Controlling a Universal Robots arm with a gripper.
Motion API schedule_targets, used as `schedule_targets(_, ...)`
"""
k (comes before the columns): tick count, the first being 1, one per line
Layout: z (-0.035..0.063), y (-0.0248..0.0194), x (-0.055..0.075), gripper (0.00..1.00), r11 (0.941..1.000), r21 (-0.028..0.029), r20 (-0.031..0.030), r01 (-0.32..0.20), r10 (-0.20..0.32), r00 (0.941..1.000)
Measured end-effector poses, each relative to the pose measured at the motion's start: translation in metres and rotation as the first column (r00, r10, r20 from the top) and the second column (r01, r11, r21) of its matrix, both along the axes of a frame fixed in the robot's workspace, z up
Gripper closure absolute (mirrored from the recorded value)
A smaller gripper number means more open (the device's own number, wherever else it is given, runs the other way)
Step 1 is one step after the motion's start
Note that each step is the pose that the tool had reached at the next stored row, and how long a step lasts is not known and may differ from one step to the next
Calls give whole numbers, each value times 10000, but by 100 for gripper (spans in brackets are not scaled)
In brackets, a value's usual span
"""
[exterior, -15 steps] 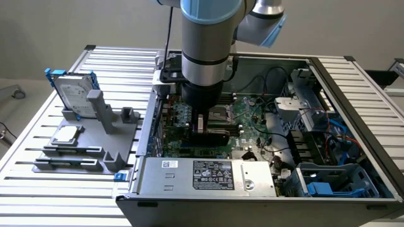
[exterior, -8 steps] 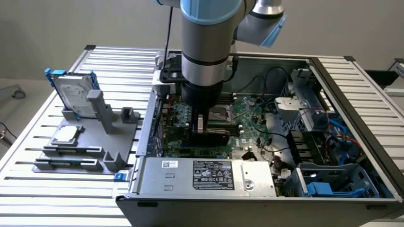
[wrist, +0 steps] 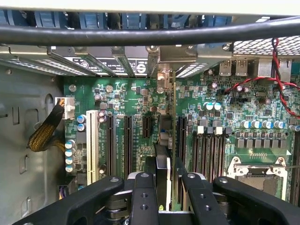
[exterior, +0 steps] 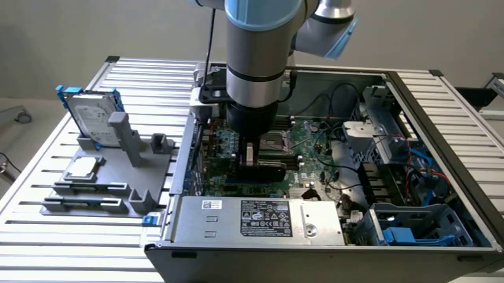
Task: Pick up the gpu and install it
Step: 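Insert the gpu into the slot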
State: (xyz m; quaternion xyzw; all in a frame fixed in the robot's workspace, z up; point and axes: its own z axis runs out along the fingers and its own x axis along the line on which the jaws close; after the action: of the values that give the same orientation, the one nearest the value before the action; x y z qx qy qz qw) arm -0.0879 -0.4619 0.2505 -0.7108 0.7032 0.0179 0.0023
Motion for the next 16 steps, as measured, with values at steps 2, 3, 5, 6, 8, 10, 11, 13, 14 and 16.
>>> schedule_targets(2, -6, 2, 0, 73, 10000, 15, 4, 2, -2, 10000)
schedule_targets(3, -4, 1, 0, 69, 10000, 7, 4, 0, 0, 10000)
schedule_targets(5, 3, 0, 0, 60, 10000, -1, -4, 1, -1, 10000)
schedule_targets(6, 11, -1, -1, 60, 10000, -4, -12, 1, -1, 10000)
schedule_targets(8, 43, -1, 0, 60, 10000, -3, -27, 0, 0, 10000)
schedule_targets(10, 107, 0, 0, 60, 10000, -3, -45, 0, 0, 10000)
schedule_targets(11, 146, 0, 0, 60, 10000, -3, -53, 0, 0, 10000)
schedule_targets(13, 213, 0, 1, 60, 10000, -2, -75, -1, 1, 10000)
schedule_targets(14, 249, -1, 2, 60, 10000, -2, -91, -2, 2, 10000)
schedule_targets(16, 323, 0, 5, 60, 10000, -2, -124, -1, 1, 9999)
